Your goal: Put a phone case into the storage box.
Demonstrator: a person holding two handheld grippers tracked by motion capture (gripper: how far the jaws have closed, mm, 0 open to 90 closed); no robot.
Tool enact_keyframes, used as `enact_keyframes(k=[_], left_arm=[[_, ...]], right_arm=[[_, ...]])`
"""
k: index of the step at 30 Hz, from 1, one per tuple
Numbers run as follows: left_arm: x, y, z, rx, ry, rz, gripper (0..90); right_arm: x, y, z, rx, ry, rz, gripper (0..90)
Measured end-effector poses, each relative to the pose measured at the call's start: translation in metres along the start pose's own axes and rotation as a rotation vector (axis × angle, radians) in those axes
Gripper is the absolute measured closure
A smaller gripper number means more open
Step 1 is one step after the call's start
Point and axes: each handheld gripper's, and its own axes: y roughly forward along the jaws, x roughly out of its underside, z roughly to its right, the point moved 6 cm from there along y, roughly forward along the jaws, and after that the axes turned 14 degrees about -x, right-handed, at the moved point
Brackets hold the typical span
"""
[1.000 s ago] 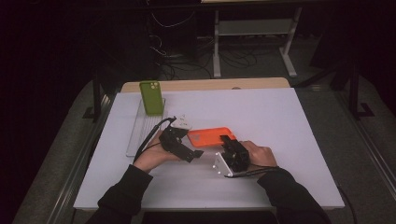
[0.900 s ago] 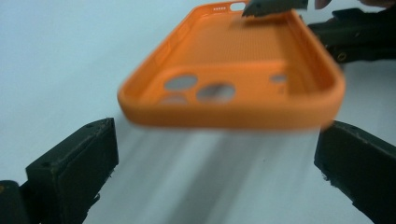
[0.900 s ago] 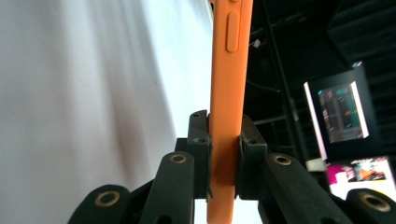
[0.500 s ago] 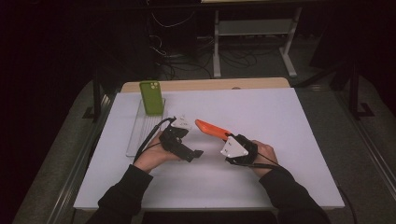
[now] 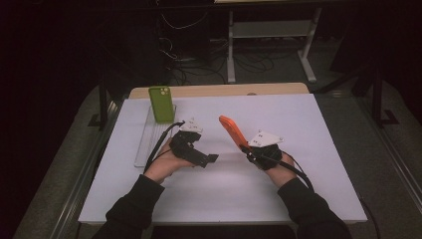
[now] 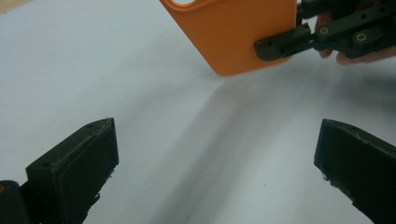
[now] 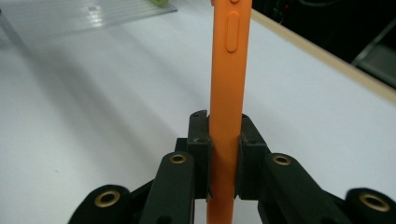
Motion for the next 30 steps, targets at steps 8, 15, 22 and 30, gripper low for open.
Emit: enact_keyframes(k=[8,15,22,30], left_arm=[[-0.012,0.005,0.0,-0.009,-0.049,0.043,0.0],[-0.029,0.015,0.002,0.009,-0.126,0.095,0.0],[-0.044,0.027,0.004,0.046,-0.168,0.144,0.0],[-0.054,0.033,0.011,0.077,-0.157,0.181,0.0]], right_arm=[[-0.002,-0.001,0.001,-0.098,0.152,0.065,78.1],[-0.005,0.0,-0.004,-0.125,0.168,0.087,78.1],[-0.007,0.002,-0.011,-0.138,0.162,0.093,78.1],[-0.01,0.004,-0.016,-0.16,0.164,0.107,78.1]])
